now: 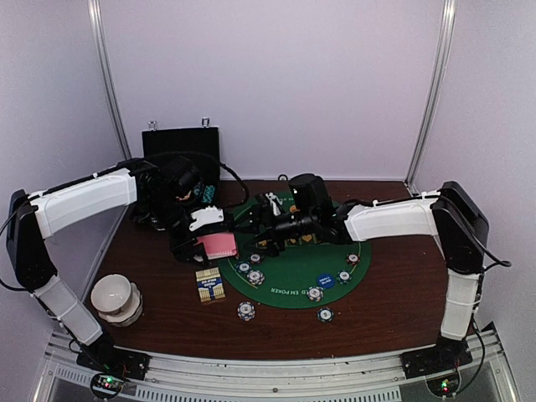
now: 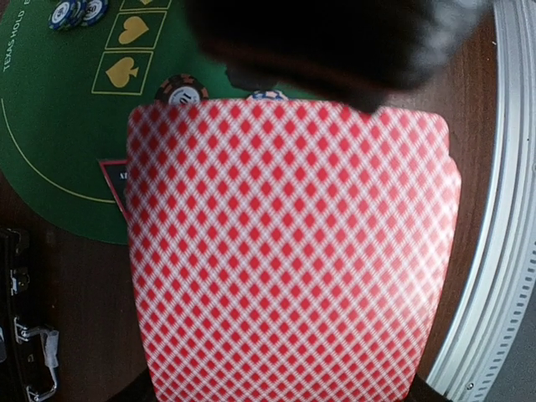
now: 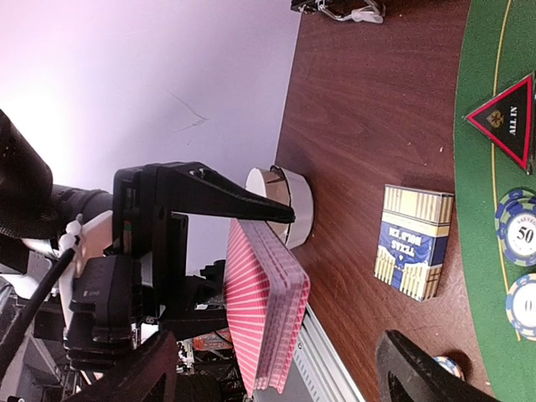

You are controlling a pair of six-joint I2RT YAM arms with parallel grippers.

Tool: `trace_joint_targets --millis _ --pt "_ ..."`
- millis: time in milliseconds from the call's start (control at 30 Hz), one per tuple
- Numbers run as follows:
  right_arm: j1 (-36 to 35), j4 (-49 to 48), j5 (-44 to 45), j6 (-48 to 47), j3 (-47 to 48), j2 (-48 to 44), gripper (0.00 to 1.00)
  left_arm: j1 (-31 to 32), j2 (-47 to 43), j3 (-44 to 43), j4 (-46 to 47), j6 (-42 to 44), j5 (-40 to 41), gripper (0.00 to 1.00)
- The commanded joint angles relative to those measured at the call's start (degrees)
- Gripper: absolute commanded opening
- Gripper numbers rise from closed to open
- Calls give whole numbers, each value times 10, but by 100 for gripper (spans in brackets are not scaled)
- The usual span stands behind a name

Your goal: Distribute texas hold em gaming equipment

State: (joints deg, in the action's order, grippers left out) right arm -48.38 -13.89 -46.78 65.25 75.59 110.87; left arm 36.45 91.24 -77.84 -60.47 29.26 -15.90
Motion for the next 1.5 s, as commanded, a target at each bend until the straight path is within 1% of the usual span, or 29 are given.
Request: trace_joint_targets --millis 0,133,233,367,567,633,700,833,867,900,933,1000,1033,1200,1467 --pt "-4 -54 -20 25 2 12 84 2 -19 -31 -3 -10 -26 0" --pt "-8 -72 -26 37 6 24 81 2 -18 -40 -3 -13 -30 0" --pt "-12 -94 -33 52 16 38 77 2 -15 -47 -6 -13 -31 0" --pt "-20 -129 -47 81 40 64 67 2 -10 -53 -7 -11 -30 0" --pt "-27 -184 -58 129 67 100 56 2 -9 -50 -7 -7 -29 0" --pt "-29 -203 -60 146 72 109 51 2 -9 -50 -7 -6 -27 0" --pt "-30 -215 -63 156 75 116 44 2 -9 -50 -7 -4 -24 0" --pt "-31 -233 -63 168 68 119 27 2 -7 -49 -8 -4 -14 0" --pt "-31 -237 -64 172 64 119 23 2 -4 -51 -7 -6 -11 9" --pt "-31 -243 -63 176 62 119 19 2 -3 -52 -8 -6 -10 28" --pt "-31 -250 -62 180 59 120 15 2 -1 -52 -8 -7 -9 51" --pt "-31 -269 -63 191 55 124 11 2 0 -53 -6 -9 -10 89" --pt "-31 -278 -62 197 54 126 9 2 1 -53 -4 -9 -10 97" --pt "-32 -296 -64 209 54 132 4 2 6 -64 -1 -3 -25 98" --pt "-33 -305 -66 219 57 136 3 2 16 -65 16 25 -69 97"
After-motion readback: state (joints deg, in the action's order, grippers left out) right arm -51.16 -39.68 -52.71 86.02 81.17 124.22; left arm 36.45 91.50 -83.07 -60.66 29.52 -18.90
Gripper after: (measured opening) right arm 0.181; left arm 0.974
